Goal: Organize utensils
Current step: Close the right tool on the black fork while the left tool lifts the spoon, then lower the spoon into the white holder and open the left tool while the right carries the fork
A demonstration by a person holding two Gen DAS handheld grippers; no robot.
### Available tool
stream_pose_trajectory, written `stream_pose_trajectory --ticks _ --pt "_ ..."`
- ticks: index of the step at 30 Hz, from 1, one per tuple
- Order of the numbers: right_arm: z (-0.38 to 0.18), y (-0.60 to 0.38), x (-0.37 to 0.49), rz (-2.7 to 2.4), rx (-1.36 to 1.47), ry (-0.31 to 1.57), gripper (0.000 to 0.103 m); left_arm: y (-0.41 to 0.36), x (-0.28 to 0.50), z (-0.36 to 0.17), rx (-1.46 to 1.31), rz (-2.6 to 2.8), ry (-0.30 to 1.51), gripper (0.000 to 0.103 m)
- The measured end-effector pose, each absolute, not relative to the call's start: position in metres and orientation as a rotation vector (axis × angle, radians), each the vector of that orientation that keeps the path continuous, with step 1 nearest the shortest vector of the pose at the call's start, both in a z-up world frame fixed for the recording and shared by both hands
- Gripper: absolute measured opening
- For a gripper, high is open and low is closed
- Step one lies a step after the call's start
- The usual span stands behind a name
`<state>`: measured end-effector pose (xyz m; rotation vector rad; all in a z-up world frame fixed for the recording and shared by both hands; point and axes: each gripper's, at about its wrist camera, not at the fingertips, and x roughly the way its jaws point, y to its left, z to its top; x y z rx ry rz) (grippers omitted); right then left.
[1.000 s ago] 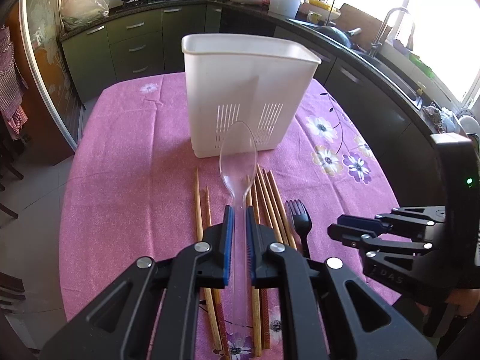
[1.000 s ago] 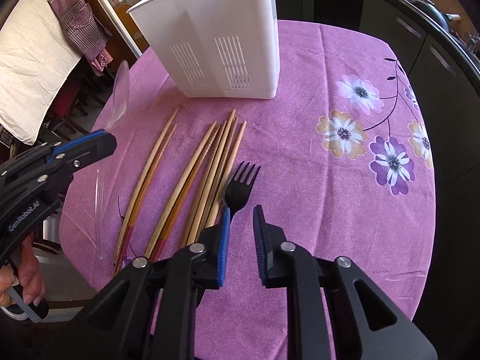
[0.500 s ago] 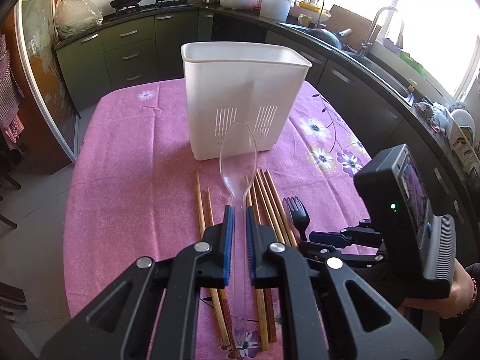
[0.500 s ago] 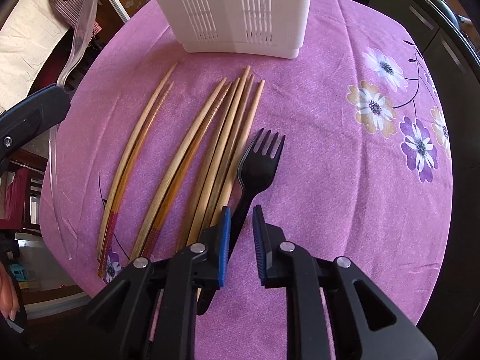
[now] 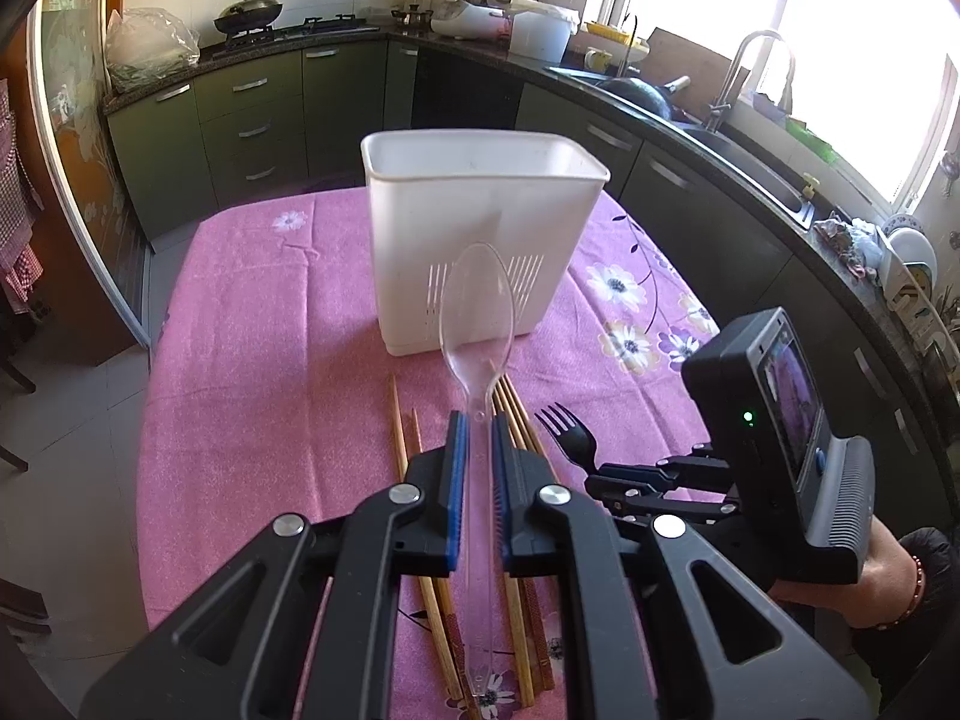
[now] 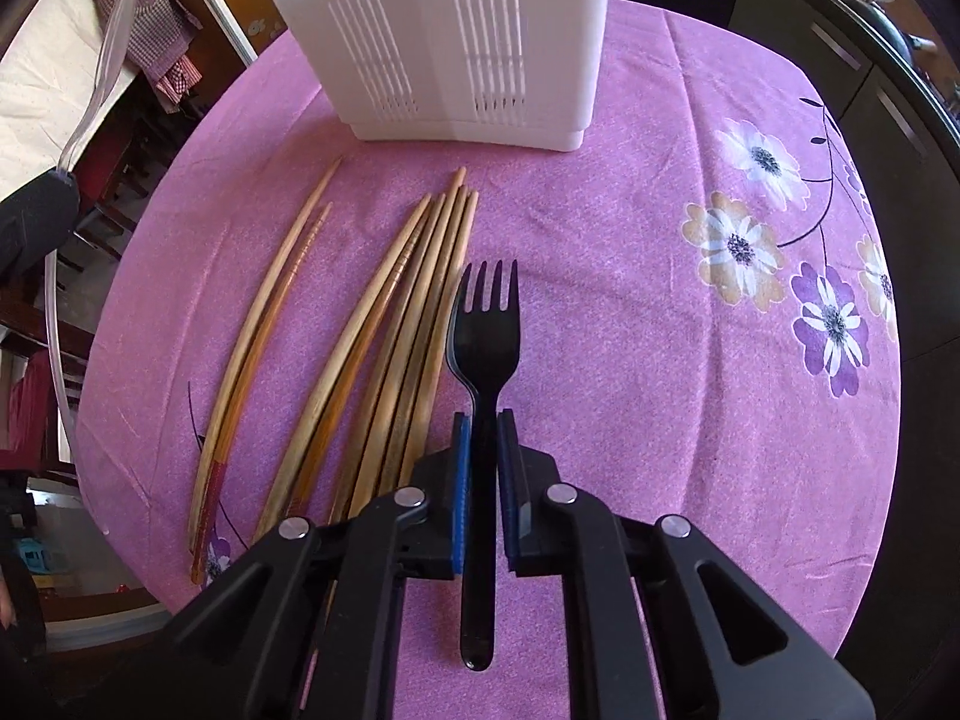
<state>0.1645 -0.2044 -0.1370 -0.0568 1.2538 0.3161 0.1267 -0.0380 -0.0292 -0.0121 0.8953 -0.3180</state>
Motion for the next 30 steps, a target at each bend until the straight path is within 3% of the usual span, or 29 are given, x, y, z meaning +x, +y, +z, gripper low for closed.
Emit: stream_pose_trajectory --ticks 6,14,23,30 --pt "-0.105 -0.227 0.144 0.376 0.037 1.139 0.010 -0.033 0.141 0.028 -0.066 -0.345 0.749 0.009" --pt "-0.081 -0.257 0.142 0.412 0.112 1.056 0.010 -0.041 0.179 0.106 -0.099 -0.324 0.293 0.009" --pt "-0.082 -0.278 0.136 0.449 0.155 1.021 0.010 -0.064 0.263 0.075 -0.079 -0.229 0.267 0.009" --pt "-0.068 -0.283 0.138 0.462 0.164 0.969 0.010 -0.066 0.265 0.040 -0.068 -0.217 0.323 0.009"
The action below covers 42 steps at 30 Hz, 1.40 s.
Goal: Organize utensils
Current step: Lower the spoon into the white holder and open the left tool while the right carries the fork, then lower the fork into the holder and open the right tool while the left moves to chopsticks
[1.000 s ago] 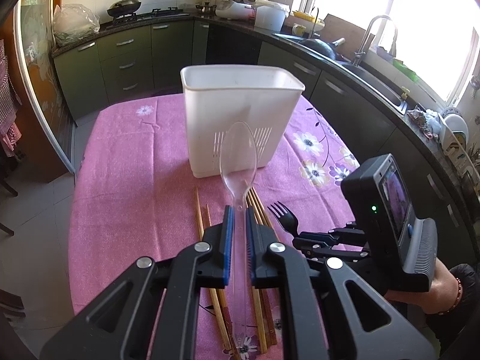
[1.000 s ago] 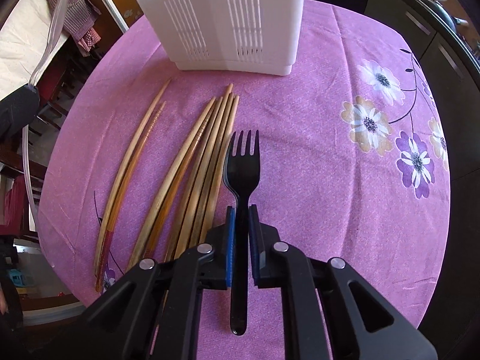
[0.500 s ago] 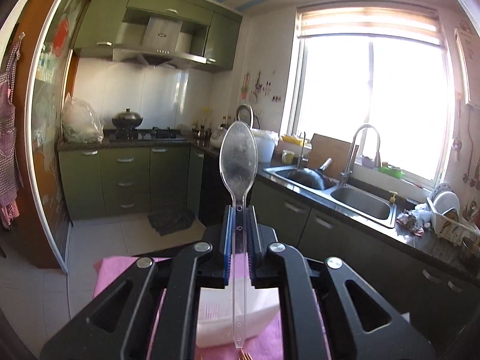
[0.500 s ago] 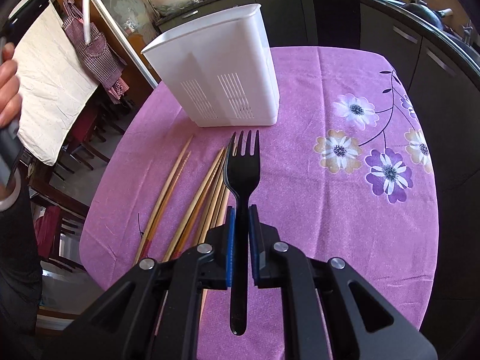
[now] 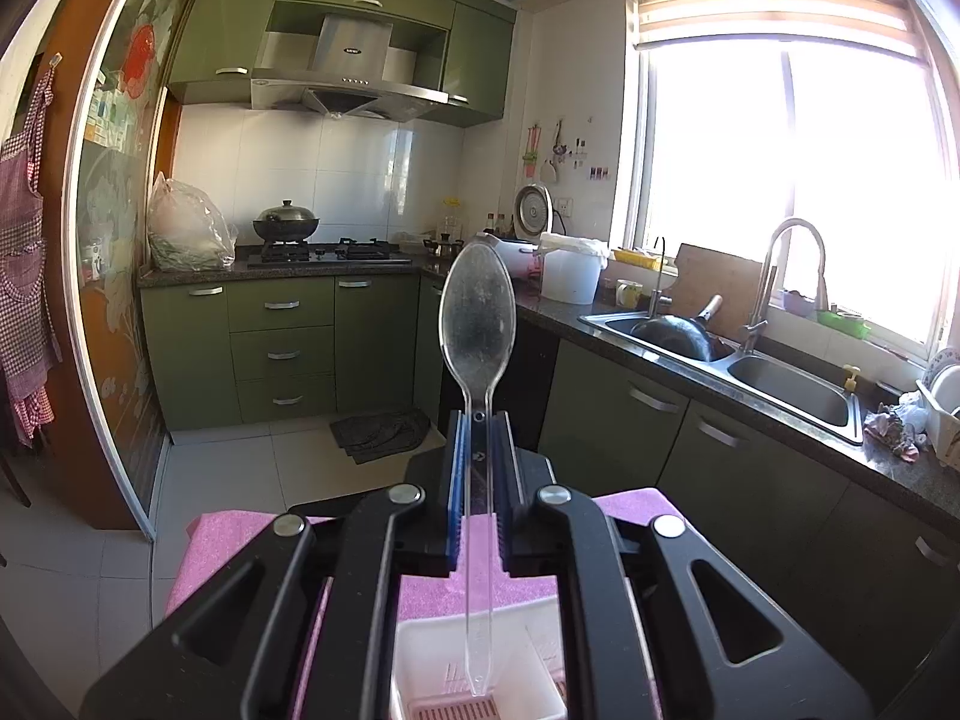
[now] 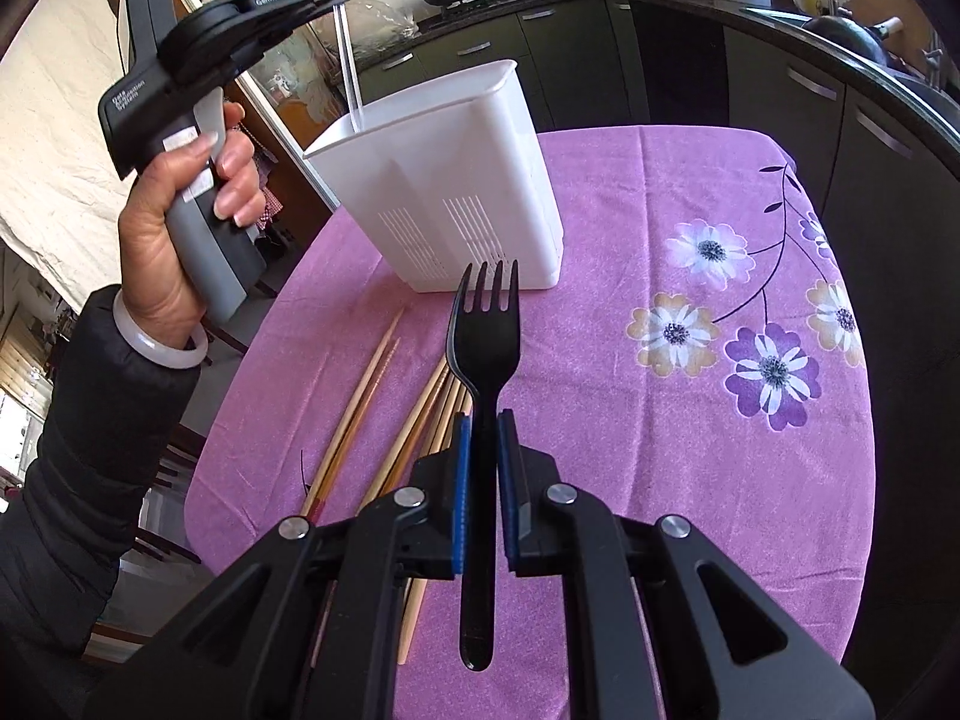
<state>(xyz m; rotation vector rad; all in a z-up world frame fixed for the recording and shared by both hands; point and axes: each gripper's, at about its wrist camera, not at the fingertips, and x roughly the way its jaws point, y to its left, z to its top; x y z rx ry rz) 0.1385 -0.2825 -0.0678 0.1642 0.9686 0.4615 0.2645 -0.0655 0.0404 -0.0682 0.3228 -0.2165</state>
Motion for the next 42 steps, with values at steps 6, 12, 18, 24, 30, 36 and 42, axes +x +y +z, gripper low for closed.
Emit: stream_pose_trajectory --ticks 6,12,18,24,30,36,42 --pt "-0.042 -0.280 0.146 0.465 0.161 0.900 0.010 -0.065 0.250 0.022 -0.035 -0.223 0.387 0.009" --pt "0.000 -0.279 0.162 0.440 0.153 0.810 0.010 -0.063 0.245 0.009 -0.010 -0.220 0.424 0.010" --pt "0.041 -0.272 0.185 0.425 0.145 0.709 0.010 -0.054 0.233 0.010 -0.008 -0.228 0.427 0.023" --pt "0.077 -0.262 0.217 0.409 0.189 0.575 0.010 -0.037 0.203 0.022 -0.032 -0.237 0.406 0.023" --pt "0.095 -0.234 0.263 0.324 0.154 0.416 0.010 -0.024 0.175 0.029 -0.035 -0.254 0.413 0.023" --pt "0.065 -0.210 0.296 0.280 0.109 0.387 0.010 -0.021 0.157 0.032 -0.004 -0.271 0.415 0.023" --pt "0.032 -0.217 0.276 0.262 0.079 0.373 0.010 -0.018 0.156 0.034 -0.021 -0.280 0.417 0.023"
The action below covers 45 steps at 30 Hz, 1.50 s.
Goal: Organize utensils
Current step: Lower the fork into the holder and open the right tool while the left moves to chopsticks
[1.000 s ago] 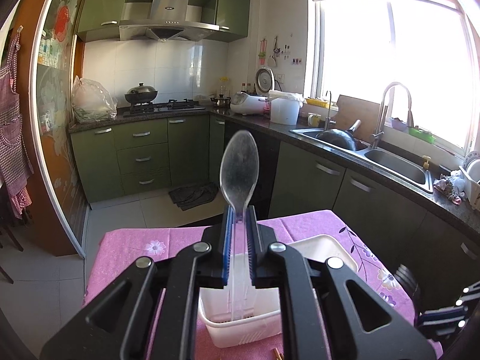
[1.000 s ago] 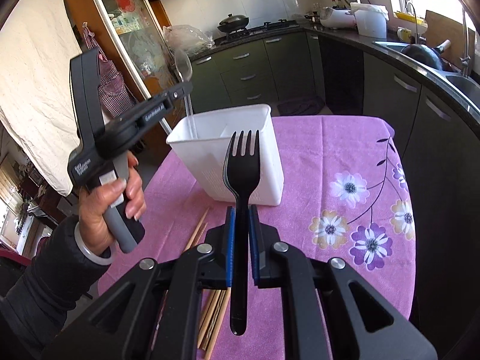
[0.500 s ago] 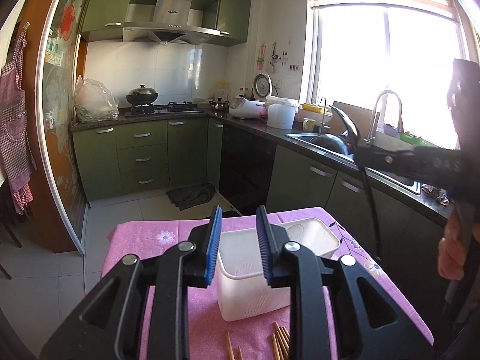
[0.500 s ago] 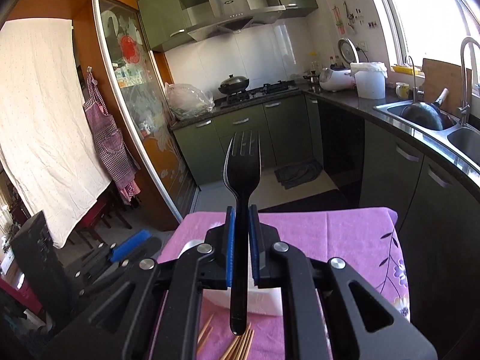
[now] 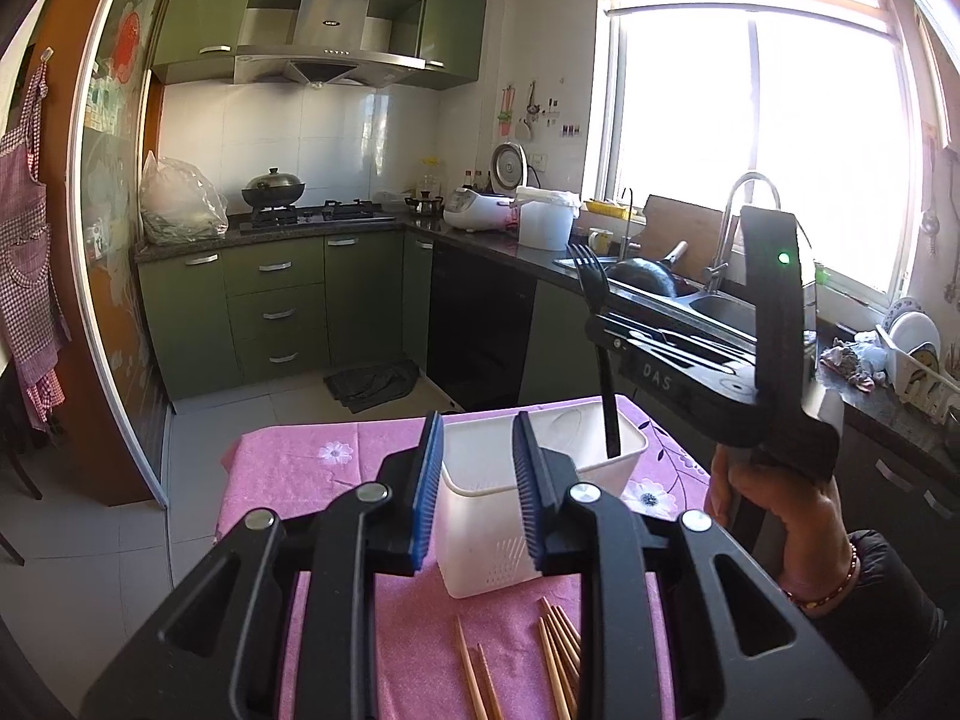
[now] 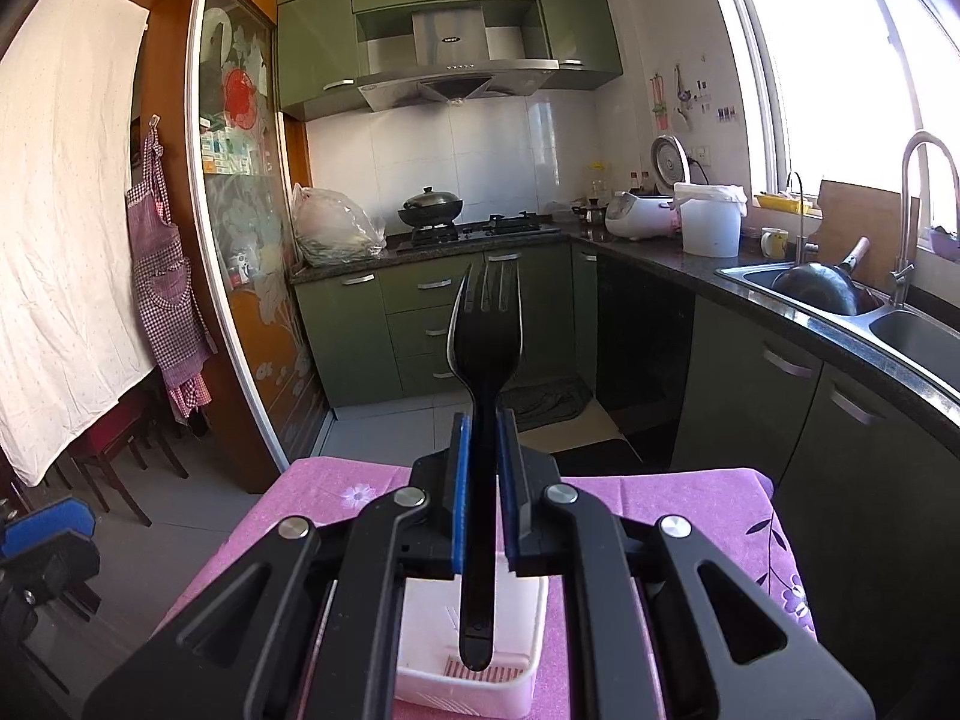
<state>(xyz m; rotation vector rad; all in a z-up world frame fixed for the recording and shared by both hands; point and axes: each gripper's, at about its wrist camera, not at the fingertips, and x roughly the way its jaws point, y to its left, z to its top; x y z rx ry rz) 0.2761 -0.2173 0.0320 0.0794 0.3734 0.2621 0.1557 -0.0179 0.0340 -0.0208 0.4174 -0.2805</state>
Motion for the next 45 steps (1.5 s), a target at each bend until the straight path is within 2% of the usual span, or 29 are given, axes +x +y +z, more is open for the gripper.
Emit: stream_pose_trajectory --ticks 9,11,13,16,24,29,31,45 --pt "0.011 -0.230 0.234 0.299 0.025 0.373 0.010 -0.019 0.160 0.025 -0.029 -0.284 0.481 0.024" --pt "0.007 -0.231 0.228 0.304 0.032 0.381 0.014 -0.021 0.156 0.023 -0.016 -0.283 0.492 0.027" --pt "0.004 -0.233 0.224 0.304 0.040 0.392 0.023 -0.023 0.152 0.021 -0.006 -0.284 0.506 0.032" --pt "0.003 -0.236 0.217 0.308 0.045 0.401 0.023 -0.026 0.148 0.014 0.003 -0.290 0.555 0.032" --pt "0.026 -0.264 0.176 0.280 0.087 0.389 0.023 -0.030 0.168 -0.046 -0.016 -0.294 0.934 0.032" --pt "0.018 -0.286 0.160 0.274 0.084 0.493 0.023 -0.033 0.177 -0.093 -0.006 -0.273 1.108 0.024" --pt "0.008 -0.291 0.158 0.273 0.082 0.549 0.023 -0.033 0.181 -0.107 -0.002 -0.267 1.163 0.012" --pt "-0.058 -0.280 0.167 0.312 0.041 0.805 0.023 -0.037 0.193 -0.138 0.035 -0.217 1.311 0.008"
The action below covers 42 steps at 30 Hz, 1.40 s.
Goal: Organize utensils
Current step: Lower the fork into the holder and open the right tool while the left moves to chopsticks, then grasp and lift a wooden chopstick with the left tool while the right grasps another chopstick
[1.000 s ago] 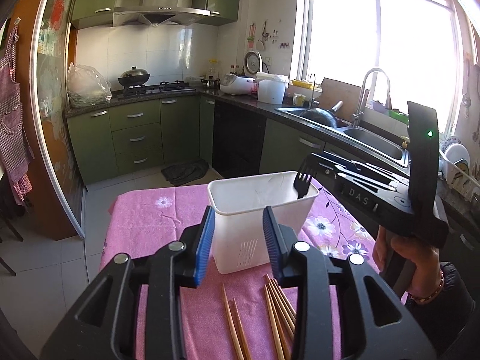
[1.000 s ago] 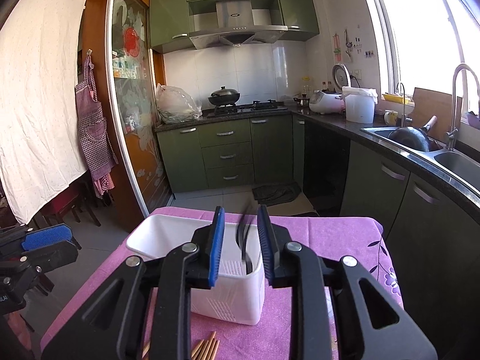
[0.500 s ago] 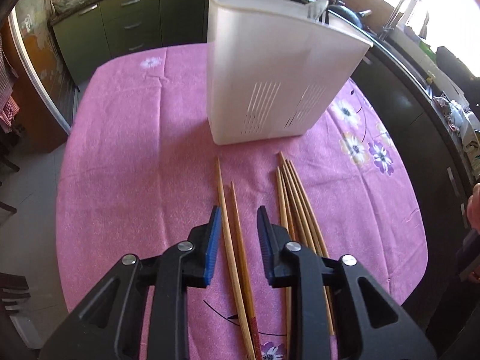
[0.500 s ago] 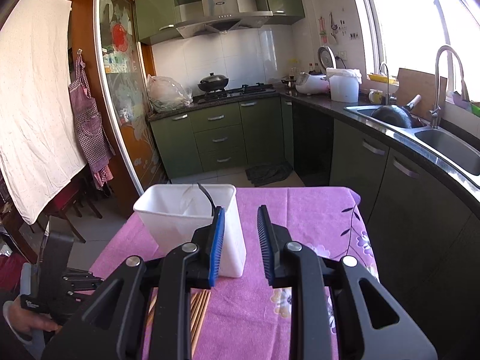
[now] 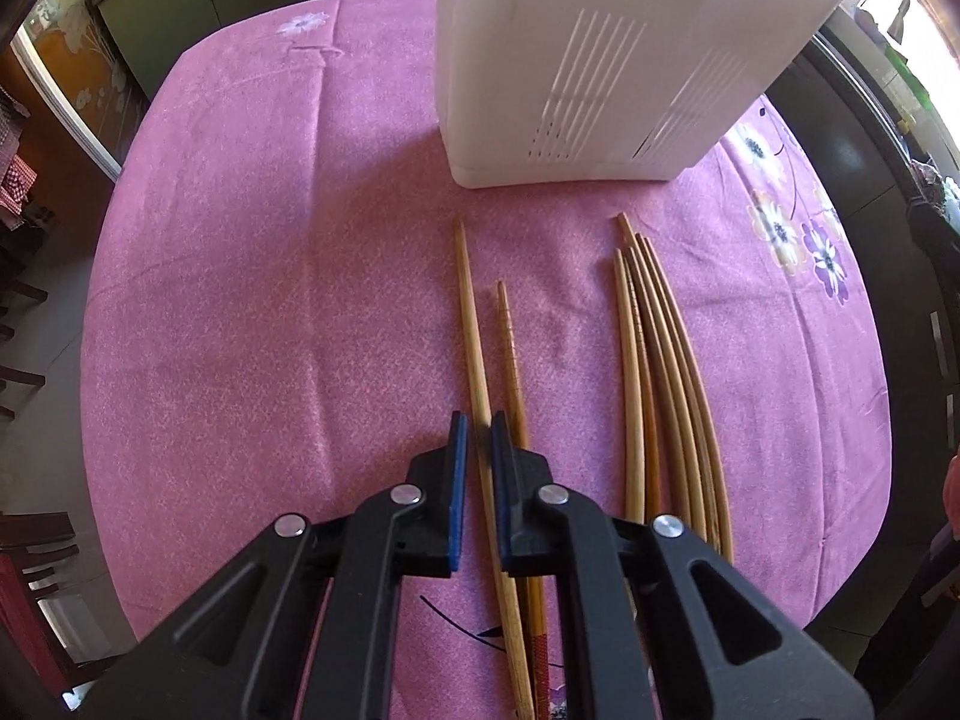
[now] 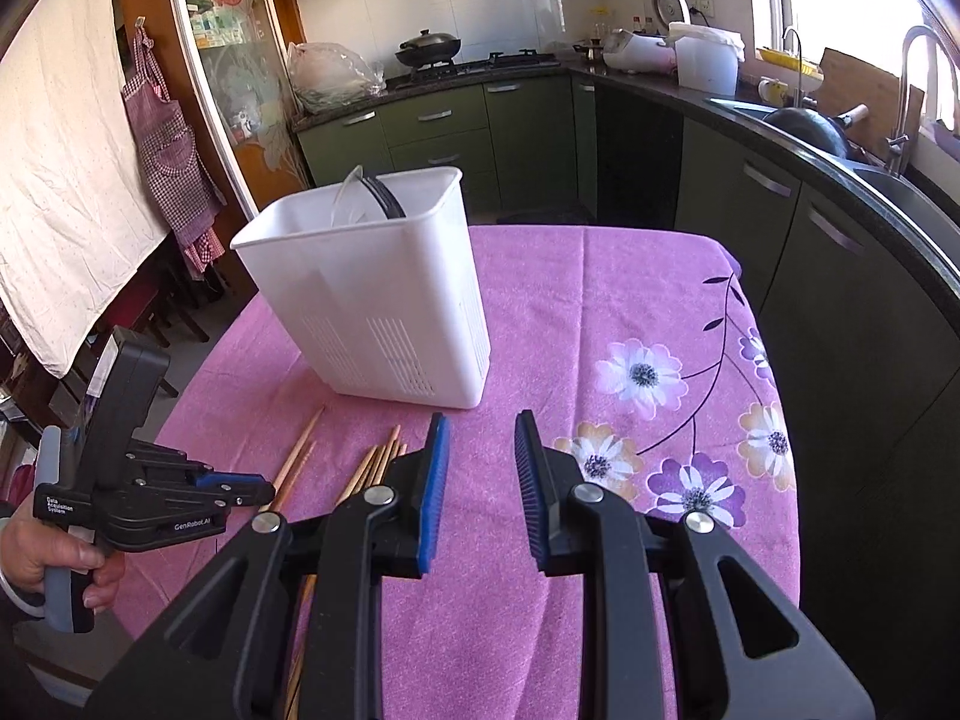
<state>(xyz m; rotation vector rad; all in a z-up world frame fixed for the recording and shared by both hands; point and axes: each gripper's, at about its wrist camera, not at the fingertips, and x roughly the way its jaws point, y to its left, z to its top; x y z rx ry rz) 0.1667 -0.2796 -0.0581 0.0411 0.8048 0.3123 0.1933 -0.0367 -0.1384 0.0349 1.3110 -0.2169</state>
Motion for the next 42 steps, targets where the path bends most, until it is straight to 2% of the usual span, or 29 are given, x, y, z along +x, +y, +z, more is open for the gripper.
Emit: stream_pose_trajectory --ticks 9,16,22,25,33,42 --pt "-0.067 -0.269 0.169 0.352 -0.008 0.904 0.023 -0.053 0.194 -0.143 0.108 -0.188 1.375 0.008" --pt "-0.078 -0.251 0.173 0.441 -0.013 1.050 0.023 -0.043 0.207 -0.143 0.049 -0.193 1.423 0.007" --pt "-0.100 -0.231 0.177 0.474 -0.052 1.177 0.022 -0.017 0.204 -0.118 0.001 -0.198 1.311 0.007" --pt "-0.110 -0.224 0.184 0.455 -0.074 1.211 0.013 -0.011 0.197 -0.100 -0.017 -0.205 1.240 0.007" --pt "-0.137 -0.210 0.208 0.450 -0.047 1.346 0.012 -0.017 0.174 -0.056 0.015 -0.208 1.039 0.007" --pt "-0.148 -0.197 0.215 0.394 -0.097 1.407 0.008 -0.015 0.158 -0.043 0.023 -0.227 0.987 0.006"
